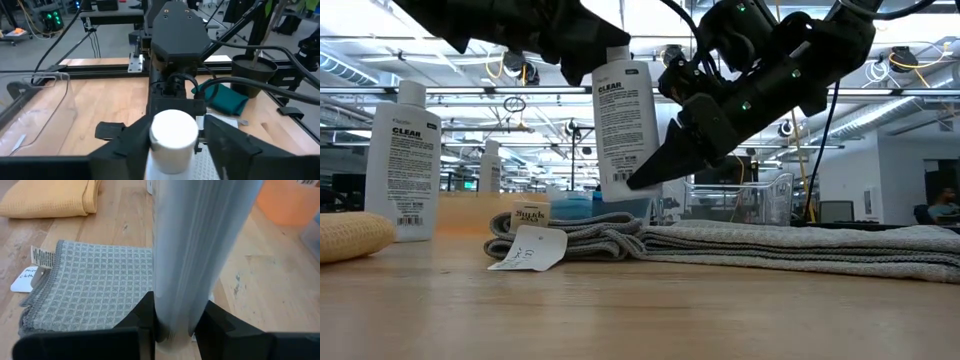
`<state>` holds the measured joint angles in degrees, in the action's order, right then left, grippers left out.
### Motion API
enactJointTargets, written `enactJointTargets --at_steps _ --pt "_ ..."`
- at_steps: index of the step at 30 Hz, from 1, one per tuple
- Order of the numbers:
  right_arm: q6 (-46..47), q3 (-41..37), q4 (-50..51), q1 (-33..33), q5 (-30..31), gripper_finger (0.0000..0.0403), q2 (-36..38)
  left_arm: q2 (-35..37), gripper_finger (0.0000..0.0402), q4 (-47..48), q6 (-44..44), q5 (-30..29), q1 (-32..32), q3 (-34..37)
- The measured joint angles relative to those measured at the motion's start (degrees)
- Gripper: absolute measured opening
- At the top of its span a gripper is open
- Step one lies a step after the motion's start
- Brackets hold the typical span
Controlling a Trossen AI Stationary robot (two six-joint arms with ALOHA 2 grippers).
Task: Pick & Place Kitchen Items
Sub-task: Put the white plastic restorer bottle into the orange bin
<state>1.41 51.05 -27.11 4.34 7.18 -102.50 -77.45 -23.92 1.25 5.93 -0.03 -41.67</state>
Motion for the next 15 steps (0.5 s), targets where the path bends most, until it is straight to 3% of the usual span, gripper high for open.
enactJointTargets --at_steps 6,11,15 --pt "-0.16 0.0 -0.02 0.0 -0.24 0.007 0.0 0.0 0.0122 0.0 0.01 -0.23 0.06 0.0" --pt "-0.44 0.0 -0.19 0.0 -0.1 0.0077 0.0 0.11 0.0121 0.0 -0.79 -2.68 -0.01 0.0" --pt "-0.37 0.04 -1.99 -0.04 2.13 0.0109 0.02 3.65 0.0123 3.09 -1.31 -5.58 0.22 0.11"
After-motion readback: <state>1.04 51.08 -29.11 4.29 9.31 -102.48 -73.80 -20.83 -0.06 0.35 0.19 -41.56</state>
